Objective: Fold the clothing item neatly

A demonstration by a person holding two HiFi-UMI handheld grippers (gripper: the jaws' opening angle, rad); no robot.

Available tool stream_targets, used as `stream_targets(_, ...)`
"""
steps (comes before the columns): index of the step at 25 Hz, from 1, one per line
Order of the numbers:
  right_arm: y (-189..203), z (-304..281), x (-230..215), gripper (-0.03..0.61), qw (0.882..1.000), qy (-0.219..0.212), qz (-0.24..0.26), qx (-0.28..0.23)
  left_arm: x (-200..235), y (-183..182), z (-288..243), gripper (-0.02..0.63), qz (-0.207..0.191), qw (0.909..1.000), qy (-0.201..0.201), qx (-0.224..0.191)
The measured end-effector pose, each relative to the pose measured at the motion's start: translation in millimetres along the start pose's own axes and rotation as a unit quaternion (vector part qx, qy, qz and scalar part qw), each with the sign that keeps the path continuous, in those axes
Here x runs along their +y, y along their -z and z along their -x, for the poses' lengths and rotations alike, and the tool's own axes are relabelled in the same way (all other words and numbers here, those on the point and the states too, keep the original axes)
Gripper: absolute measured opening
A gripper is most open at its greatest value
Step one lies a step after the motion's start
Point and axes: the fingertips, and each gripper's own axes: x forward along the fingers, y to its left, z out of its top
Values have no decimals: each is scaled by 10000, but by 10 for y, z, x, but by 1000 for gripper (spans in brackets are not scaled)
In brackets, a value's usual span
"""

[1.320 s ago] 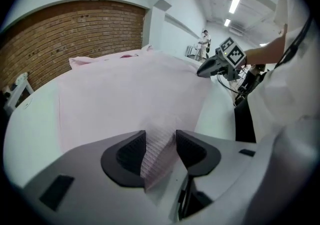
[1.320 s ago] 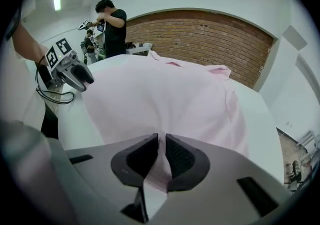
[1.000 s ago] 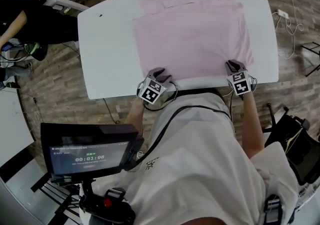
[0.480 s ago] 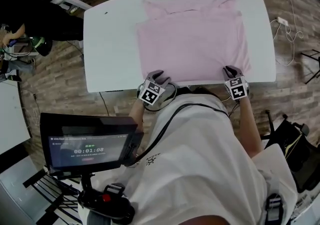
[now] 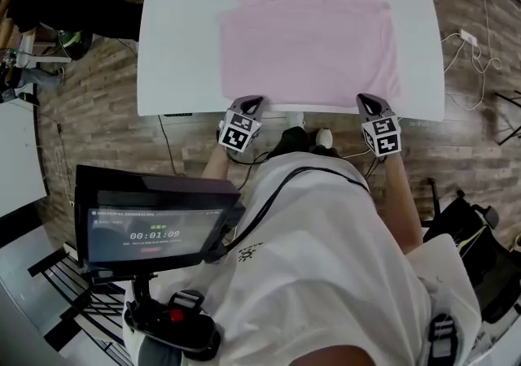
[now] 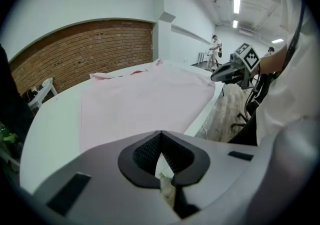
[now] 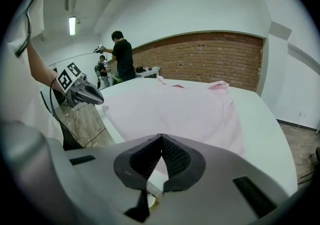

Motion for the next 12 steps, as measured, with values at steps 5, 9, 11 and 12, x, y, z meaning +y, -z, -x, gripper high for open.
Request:
stream_targets(5, 4, -43, 46, 2, 9990, -90, 392, 195, 186, 248, 42, 2, -285, 9976, -473, 413)
stream_targets(9, 50, -150, 143, 2, 9852, -278, 1593, 573, 340, 439, 9, 3, -1151, 9870, -674, 899)
stream_targets(11, 93, -113, 193, 2, 9766, -338, 2014, 670, 300, 488, 18, 2, -1397, 9830, -645, 1001)
stream_targets(12, 118, -84, 200, 3, 9727, -338, 2180, 716, 275, 504, 29, 2, -1479, 9816, -636, 1027)
